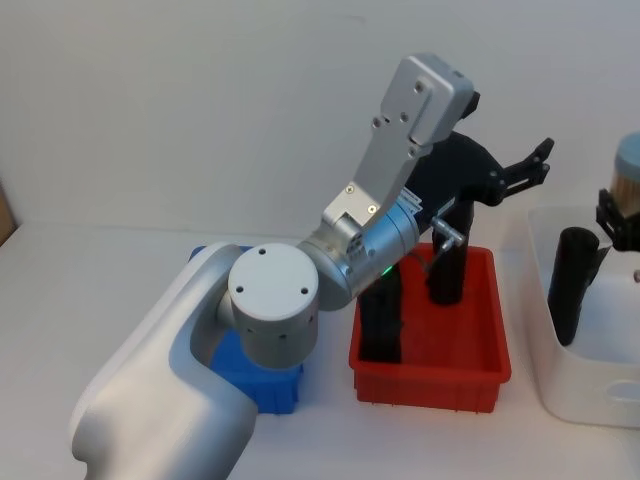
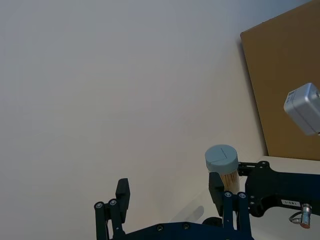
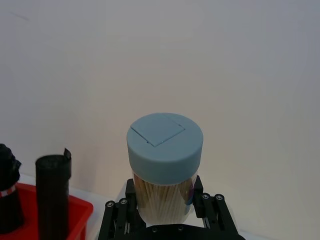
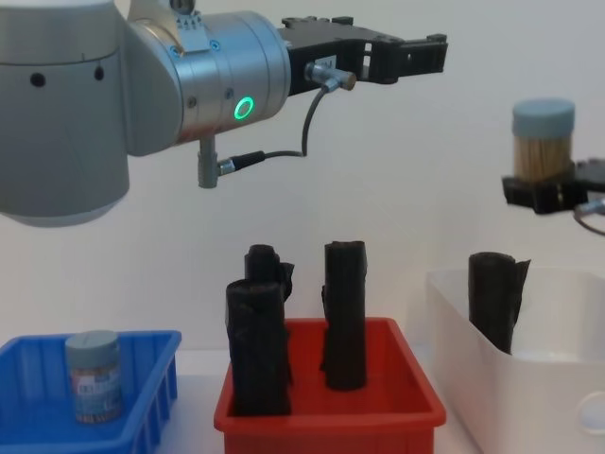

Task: Pick the cotton swabs from the blue box and place them into the white box.

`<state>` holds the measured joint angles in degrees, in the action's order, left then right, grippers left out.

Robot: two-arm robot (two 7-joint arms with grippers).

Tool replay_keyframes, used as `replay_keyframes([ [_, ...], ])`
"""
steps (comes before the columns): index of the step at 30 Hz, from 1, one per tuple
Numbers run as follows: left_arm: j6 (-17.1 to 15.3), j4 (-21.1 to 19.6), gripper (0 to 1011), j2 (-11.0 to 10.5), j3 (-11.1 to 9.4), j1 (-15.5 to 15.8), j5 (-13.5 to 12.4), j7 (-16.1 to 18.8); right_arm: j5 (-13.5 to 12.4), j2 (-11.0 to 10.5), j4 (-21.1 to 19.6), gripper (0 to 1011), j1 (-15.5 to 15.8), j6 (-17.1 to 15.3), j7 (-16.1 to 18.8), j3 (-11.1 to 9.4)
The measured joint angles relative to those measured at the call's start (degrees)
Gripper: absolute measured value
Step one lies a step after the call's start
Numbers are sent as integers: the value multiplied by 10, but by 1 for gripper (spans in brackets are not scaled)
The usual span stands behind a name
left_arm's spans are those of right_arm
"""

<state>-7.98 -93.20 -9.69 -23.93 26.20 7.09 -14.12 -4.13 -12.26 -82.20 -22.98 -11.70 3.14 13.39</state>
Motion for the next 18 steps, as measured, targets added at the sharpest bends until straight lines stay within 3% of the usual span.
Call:
replay_keyframes([
  [12, 0, 0, 1004, 0, 0, 0, 0, 0, -5, 1, 41, 626, -17, -83, 5, -7],
  [18, 0, 0, 1004, 0, 0, 0, 0, 0, -5, 5, 61, 656, -27, -104, 13, -7],
])
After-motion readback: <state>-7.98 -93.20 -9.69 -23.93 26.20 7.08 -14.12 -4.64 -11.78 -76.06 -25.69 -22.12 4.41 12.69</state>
